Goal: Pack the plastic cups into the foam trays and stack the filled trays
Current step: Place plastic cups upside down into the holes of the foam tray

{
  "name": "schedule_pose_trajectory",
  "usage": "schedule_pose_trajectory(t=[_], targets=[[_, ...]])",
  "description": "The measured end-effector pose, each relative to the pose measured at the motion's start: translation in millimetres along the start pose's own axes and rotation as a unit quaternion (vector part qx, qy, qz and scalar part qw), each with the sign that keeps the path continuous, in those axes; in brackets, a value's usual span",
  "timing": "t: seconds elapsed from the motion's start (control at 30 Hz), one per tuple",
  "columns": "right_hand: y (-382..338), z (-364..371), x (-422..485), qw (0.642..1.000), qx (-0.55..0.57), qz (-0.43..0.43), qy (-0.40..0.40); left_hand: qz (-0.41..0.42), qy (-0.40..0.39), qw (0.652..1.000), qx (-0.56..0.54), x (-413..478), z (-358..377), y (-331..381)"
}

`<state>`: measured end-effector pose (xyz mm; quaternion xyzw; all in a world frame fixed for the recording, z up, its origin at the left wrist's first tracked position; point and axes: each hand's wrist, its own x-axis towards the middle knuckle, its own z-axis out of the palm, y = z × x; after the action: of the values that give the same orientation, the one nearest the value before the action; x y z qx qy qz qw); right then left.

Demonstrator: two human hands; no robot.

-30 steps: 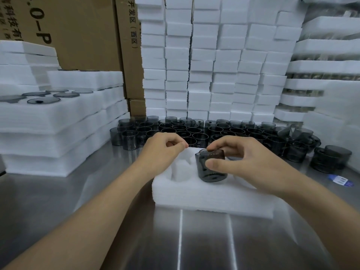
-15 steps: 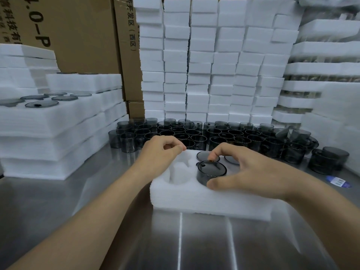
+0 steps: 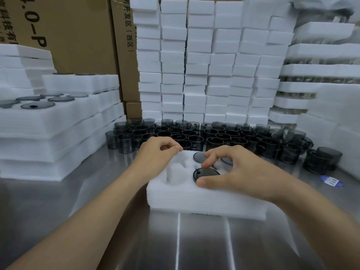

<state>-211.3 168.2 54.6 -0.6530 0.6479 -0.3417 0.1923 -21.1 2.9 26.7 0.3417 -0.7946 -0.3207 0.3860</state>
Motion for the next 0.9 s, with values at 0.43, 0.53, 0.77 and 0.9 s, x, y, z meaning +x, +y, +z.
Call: schedule_pose_trajectory(t=[0.43, 0.53, 0.77, 0.9], targets=[[7.4, 0.0, 3.0, 0.999, 0.002, -0.033, 0.026, -0.011, 0.129, 0.991, -0.025, 5.7, -3.7, -22.6], [8.1, 1.4, 3.9, 0.999, -0.010, -0.037, 0.026, -0.002, 0.139, 0.986, 0.095, 7.1, -5.9, -36.0], [11.1, 3.5, 4.0, 0.998, -0.033, -0.040, 0.033, -0.070, 0.066, 0.948, 0.304, 6.9, -8.9, -51.0], [8.4, 3.4, 2.3, 0.998, -0.035, -0.039, 0.028, -0.062, 0.060, 0.952, 0.294, 6.4, -8.9, -51.5]])
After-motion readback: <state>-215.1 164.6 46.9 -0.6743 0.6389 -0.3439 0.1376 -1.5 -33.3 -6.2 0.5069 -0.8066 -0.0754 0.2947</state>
